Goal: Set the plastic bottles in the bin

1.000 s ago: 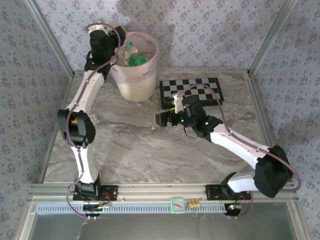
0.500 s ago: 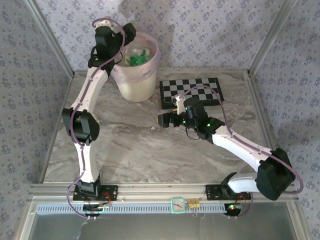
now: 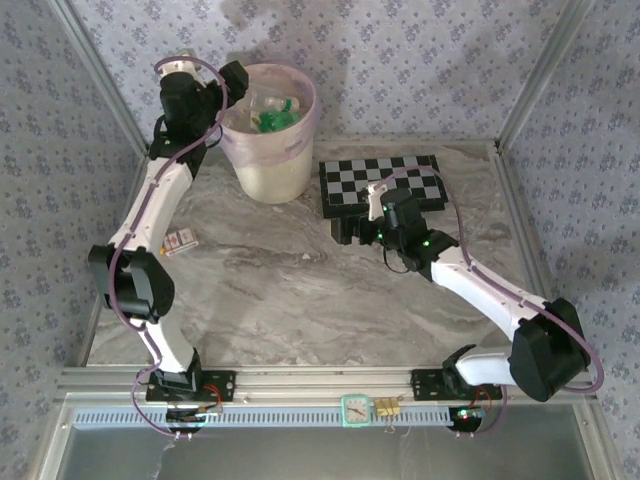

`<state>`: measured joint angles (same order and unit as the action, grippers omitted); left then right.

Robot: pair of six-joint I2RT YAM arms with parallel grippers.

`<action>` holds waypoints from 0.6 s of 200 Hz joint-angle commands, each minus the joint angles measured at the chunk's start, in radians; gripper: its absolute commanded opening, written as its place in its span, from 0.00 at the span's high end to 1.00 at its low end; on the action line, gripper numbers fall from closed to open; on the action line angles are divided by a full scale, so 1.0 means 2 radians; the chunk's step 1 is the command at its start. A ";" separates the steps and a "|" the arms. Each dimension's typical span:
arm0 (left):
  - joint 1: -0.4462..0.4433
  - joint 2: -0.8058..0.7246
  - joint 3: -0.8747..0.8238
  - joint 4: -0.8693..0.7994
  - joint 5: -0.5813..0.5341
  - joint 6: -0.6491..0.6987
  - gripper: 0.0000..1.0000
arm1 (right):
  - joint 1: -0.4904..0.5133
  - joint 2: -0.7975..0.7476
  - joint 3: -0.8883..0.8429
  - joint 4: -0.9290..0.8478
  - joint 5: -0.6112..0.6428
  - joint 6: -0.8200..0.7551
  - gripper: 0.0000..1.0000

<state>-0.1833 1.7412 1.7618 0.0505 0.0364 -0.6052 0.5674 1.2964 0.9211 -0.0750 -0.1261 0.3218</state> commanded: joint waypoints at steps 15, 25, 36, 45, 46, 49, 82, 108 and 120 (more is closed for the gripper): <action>-0.016 -0.054 -0.052 0.073 0.071 -0.049 0.00 | -0.001 -0.015 0.002 -0.006 0.007 -0.006 0.00; -0.025 -0.065 -0.068 0.084 0.077 -0.054 0.00 | -0.002 -0.015 0.001 -0.007 0.007 -0.005 0.00; -0.035 -0.071 -0.080 0.090 0.081 -0.056 0.00 | -0.002 -0.015 0.000 -0.007 0.008 -0.005 0.00; -0.042 -0.071 -0.081 0.090 0.085 -0.056 0.00 | -0.003 -0.014 0.000 -0.010 0.008 -0.005 0.00; -0.043 -0.071 -0.082 0.090 0.086 -0.055 0.00 | -0.002 -0.014 0.001 -0.010 0.008 -0.006 0.00; -0.045 -0.070 -0.082 0.089 0.087 -0.056 0.00 | -0.002 -0.015 0.001 -0.011 0.009 -0.006 0.00; -0.054 -0.042 -0.064 0.083 0.092 -0.060 0.00 | -0.002 -0.021 0.003 -0.020 0.014 -0.009 0.00; -0.053 -0.004 -0.032 0.064 0.084 -0.054 0.00 | -0.003 -0.032 -0.003 -0.027 0.026 -0.013 0.00; -0.050 0.014 -0.013 0.055 0.081 -0.052 0.00 | -0.004 -0.038 -0.006 -0.031 0.031 -0.015 0.00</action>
<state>-0.2939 1.7031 1.6573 0.1764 0.1978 -0.7090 0.5671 1.2644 0.9195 -0.1051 -0.1024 0.3164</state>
